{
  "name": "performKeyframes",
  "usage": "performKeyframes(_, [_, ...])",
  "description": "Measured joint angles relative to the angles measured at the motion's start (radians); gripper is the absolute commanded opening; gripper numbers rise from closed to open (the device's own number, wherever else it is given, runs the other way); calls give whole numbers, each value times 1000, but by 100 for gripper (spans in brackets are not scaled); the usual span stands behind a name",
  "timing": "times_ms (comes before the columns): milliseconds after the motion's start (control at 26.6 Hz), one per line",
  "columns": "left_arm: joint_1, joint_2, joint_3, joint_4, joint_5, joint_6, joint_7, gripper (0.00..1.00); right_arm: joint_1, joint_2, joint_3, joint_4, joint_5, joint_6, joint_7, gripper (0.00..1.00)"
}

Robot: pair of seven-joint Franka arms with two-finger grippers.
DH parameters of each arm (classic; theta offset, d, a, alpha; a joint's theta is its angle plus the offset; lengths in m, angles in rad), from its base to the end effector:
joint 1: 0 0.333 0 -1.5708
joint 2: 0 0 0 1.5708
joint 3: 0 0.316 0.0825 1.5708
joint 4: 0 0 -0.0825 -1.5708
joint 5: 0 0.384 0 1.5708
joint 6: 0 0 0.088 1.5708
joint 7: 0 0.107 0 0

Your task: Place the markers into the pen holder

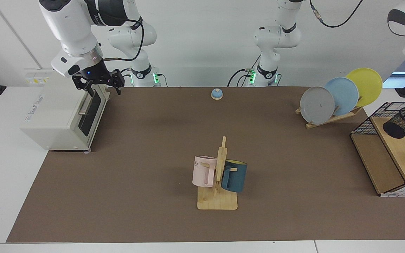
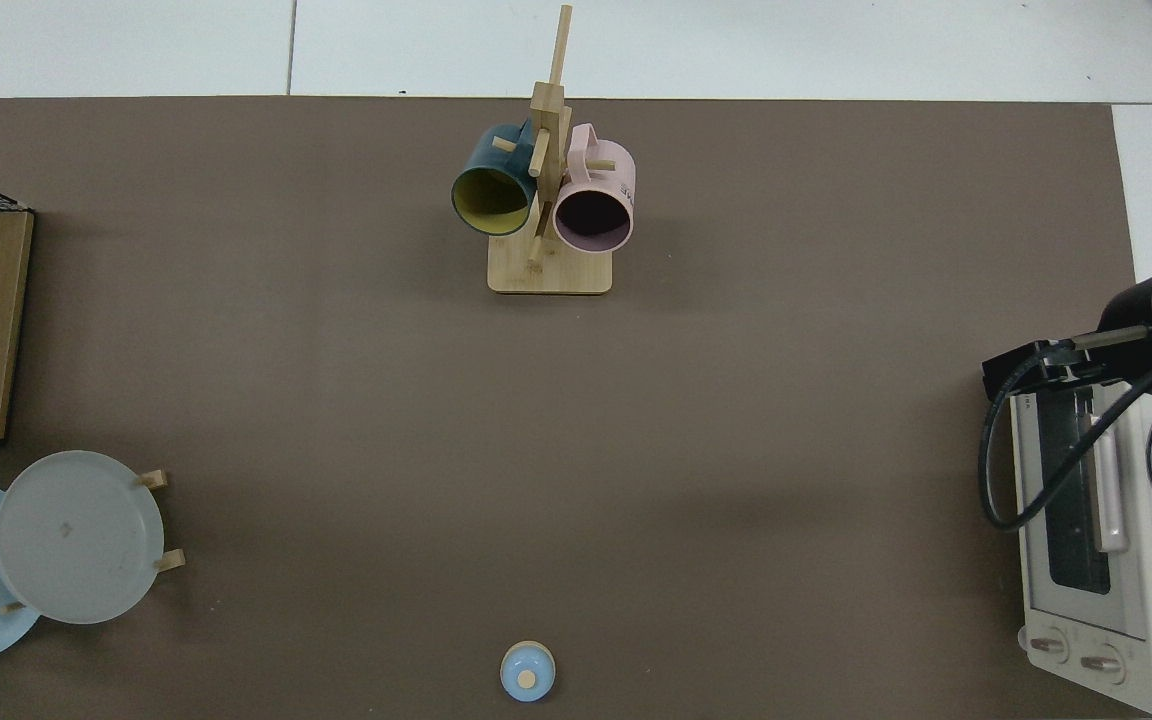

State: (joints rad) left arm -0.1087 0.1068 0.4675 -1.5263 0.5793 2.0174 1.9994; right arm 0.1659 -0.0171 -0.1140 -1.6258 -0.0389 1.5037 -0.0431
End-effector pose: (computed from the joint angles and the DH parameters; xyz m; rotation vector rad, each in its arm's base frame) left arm 0.5778 0.2332 0.6484 -1.5511 1.9607 0.5479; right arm 0.5398 0.0231 0.6026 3.0964 0.1465 -0.1628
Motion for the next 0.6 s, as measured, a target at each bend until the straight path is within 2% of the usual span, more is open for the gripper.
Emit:
performKeyframes(339, [13,30,20,1,-4,93,15,0,-17,0,0,0,0,-4,0,100])
performKeyframes(602, [15,39,23,1,-5,109,19,0,-17,-1,1,0,0,-4,-2,100])
